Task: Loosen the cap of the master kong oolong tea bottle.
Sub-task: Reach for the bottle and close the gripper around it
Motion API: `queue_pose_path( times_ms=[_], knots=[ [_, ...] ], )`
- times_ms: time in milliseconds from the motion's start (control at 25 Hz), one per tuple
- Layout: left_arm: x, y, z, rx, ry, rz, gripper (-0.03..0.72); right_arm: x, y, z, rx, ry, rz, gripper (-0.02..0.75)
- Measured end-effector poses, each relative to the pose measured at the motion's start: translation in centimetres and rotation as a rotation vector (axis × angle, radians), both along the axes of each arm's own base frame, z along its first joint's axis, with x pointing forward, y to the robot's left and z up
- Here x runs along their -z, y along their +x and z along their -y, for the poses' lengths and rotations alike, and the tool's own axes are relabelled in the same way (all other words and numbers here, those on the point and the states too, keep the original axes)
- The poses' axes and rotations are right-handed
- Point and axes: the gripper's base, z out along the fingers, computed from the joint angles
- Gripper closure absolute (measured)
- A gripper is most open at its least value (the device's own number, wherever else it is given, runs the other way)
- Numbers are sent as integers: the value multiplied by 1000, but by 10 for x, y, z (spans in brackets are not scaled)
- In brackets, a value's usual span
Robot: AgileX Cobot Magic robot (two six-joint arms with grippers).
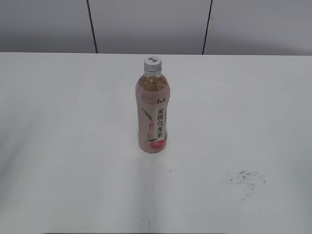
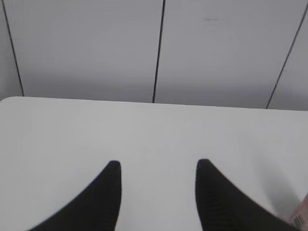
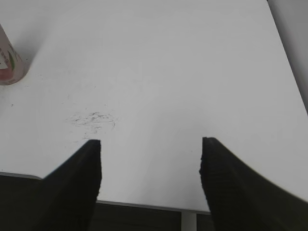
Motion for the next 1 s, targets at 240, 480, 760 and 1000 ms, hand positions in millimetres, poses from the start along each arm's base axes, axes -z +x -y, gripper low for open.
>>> queue_pose_path(
  times_ms=[240,480,760,1000],
  knots=[
    [17,32,17,87,65,-83,377,0,0,0,0,1,0,248],
    [44,59,58,248,188,-126,377,0,0,0,1,2,0,248],
    [82,75,89,316,140,-152,377,0,0,0,1,3,0,249],
    [99,81,107,448,86,-15,377,0,0,0,1,3,0,249]
  ],
)
